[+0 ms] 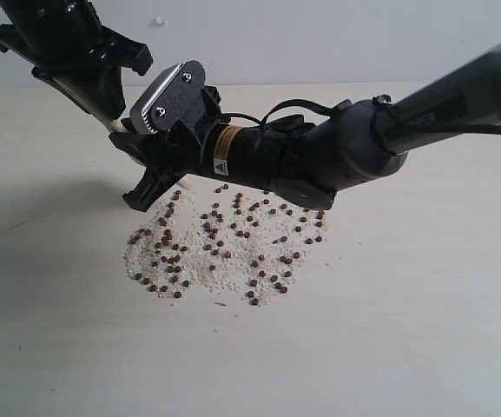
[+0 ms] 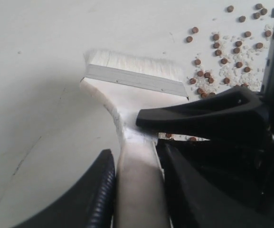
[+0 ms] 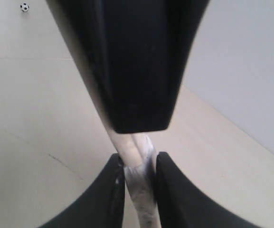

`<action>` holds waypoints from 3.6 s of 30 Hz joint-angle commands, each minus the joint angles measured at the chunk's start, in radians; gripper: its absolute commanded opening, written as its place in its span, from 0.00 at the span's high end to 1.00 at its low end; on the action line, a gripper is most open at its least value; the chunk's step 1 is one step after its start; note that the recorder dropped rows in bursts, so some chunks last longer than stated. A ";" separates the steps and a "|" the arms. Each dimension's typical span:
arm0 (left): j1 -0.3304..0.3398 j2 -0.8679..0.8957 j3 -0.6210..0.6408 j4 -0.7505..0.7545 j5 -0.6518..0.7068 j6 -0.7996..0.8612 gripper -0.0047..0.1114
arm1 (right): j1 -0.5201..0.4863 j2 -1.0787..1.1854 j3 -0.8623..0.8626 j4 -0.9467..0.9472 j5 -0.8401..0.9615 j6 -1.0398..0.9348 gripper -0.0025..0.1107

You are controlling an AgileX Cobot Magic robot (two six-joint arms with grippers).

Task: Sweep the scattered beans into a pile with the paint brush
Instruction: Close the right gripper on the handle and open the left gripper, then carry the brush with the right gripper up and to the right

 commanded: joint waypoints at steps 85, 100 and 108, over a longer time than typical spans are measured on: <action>0.191 -1.494 1.672 -0.203 -1.754 0.226 0.96 | -0.179 -0.483 0.008 0.106 0.956 -0.084 0.98; 0.193 -1.877 1.696 -0.454 -1.240 0.405 0.96 | -0.179 -0.668 0.008 0.149 0.977 -0.094 0.98; 0.193 -1.877 1.696 -0.342 -1.067 0.442 0.96 | -0.179 -0.978 0.281 0.146 0.788 -0.020 0.98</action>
